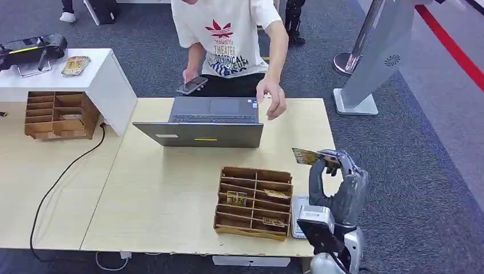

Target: Pass the card to the sensor for recognition and then transmit it.

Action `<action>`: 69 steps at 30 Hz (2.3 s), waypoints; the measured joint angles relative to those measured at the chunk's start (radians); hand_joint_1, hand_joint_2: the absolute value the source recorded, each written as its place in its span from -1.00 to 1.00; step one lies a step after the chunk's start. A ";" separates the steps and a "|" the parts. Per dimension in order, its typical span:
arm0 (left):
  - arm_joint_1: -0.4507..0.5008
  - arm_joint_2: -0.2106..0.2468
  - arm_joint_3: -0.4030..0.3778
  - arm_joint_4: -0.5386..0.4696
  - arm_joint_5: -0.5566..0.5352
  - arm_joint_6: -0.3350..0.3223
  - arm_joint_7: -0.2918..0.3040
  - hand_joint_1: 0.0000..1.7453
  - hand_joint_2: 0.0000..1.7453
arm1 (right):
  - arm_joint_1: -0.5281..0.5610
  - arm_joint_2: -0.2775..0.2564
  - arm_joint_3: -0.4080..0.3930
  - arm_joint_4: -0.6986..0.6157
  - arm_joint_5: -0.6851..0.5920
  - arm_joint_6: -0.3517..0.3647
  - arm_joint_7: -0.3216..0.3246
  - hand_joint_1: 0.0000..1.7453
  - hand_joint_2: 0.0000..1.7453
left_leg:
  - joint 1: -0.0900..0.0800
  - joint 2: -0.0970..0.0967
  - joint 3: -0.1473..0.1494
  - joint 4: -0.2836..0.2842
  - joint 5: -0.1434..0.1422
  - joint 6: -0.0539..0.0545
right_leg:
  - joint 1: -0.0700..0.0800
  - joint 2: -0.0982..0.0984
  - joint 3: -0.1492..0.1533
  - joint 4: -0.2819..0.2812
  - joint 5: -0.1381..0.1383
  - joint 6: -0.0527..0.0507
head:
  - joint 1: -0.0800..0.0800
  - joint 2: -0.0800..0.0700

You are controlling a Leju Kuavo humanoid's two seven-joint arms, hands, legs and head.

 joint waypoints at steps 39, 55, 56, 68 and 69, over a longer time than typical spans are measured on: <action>-0.009 0.050 -0.211 0.000 -0.036 -0.062 -0.023 -1.00 -1.00 | -0.629 -0.019 0.043 0.758 0.564 -0.004 0.273 -1.00 1.00 | 0.000 0.000 0.000 0.000 0.001 0.000 | 0.000 0.000 0.000 0.001 0.001 0.000 | 0.000 0.000; -0.001 0.034 -0.181 0.000 0.036 -0.030 0.001 -1.00 -1.00 | -0.360 0.072 0.048 0.374 0.099 0.033 0.074 -1.00 1.00 | 0.000 0.000 -0.001 0.000 0.001 0.000 | 0.000 0.000 -0.001 0.001 0.000 0.000 | 0.000 0.000; 0.000 0.034 -0.177 0.000 0.040 -0.029 0.001 -1.00 -1.00 | -0.344 0.075 0.053 0.352 0.079 0.035 0.066 -1.00 1.00 | 0.000 0.000 -0.001 0.000 0.001 0.000 | 0.000 0.000 -0.001 0.001 0.000 0.000 | 0.000 0.000; 0.002 0.014 -0.114 0.000 0.090 -0.007 0.010 -1.00 -1.00 | -0.143 0.073 0.123 0.138 -0.033 0.103 0.023 -0.50 1.00 | 0.000 0.000 -0.001 0.000 0.000 0.000 | 0.000 0.000 -0.001 0.000 0.000 0.000 | 0.000 0.000; 0.002 0.010 -0.109 0.000 0.096 -0.005 0.010 -1.00 -1.00 | -0.129 0.068 0.129 0.129 -0.019 0.109 0.024 0.58 1.00 | 0.000 -0.001 -0.001 0.000 0.000 0.000 | 0.000 0.000 -0.001 0.000 0.000 0.000 | 0.000 0.000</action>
